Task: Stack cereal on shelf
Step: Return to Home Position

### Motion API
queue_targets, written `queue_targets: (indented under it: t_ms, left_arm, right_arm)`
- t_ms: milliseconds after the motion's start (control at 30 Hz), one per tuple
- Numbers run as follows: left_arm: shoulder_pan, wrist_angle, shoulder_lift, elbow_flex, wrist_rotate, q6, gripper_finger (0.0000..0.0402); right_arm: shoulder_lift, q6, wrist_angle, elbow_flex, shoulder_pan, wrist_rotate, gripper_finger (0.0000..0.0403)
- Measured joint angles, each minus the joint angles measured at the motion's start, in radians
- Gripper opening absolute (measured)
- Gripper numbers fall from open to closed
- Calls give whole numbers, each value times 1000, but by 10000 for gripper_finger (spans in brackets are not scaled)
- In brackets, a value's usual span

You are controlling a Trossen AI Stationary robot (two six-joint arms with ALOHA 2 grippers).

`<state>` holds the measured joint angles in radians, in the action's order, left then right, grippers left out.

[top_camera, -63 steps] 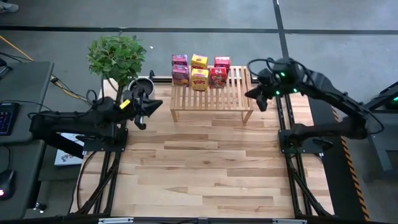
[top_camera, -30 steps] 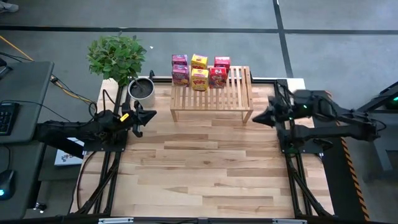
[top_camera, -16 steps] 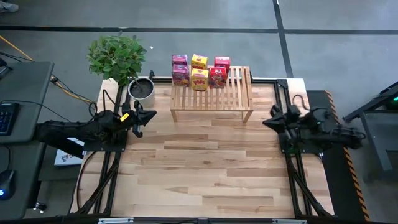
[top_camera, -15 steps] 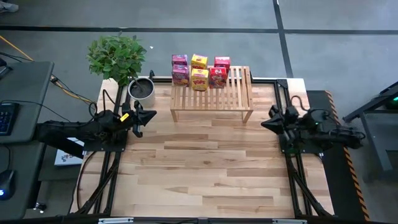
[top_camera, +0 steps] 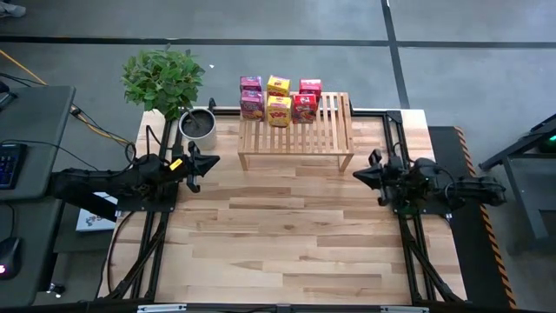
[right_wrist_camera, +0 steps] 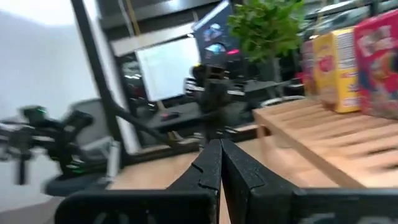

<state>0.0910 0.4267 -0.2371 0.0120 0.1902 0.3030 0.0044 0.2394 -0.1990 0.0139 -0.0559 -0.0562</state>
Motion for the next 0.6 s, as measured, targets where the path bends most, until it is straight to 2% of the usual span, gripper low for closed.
queue_targets:
  t_ms: [133,300,600]
  left_arm:
    - [0,-8,0,0,0,0,3]
    - [0,-16,0,0,0,0,3]
    - [0,-18,0,0,0,0,3]
  right_arm:
    - [0,-39,61,0,0,60,0]
    - [2,-39,195,1,0,64,0]
    - [8,-39,200,2,0,52,0]
